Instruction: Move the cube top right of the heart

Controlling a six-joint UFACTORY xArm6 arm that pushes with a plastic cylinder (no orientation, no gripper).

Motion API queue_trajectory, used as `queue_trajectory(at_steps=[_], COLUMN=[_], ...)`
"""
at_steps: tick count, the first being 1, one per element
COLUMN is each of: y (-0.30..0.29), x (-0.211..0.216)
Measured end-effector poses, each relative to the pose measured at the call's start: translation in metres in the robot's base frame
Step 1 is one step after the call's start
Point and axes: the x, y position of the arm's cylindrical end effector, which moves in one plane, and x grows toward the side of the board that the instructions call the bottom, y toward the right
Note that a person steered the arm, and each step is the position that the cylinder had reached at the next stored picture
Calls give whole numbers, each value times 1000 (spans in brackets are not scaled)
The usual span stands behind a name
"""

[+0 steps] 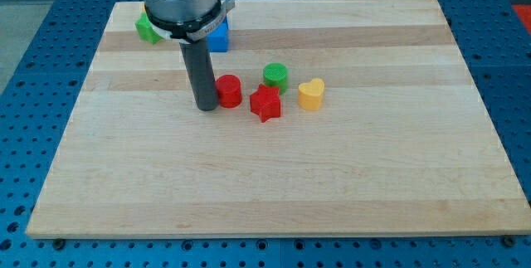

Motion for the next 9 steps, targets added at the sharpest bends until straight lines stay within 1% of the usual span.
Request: queue_trajectory(at_steps=[1, 2, 3, 4, 5, 6, 7, 9], y=[-35, -59, -68, -63, -56, -61, -44, 41], x=[-18, -46, -73, -88, -112, -132, -135, -136])
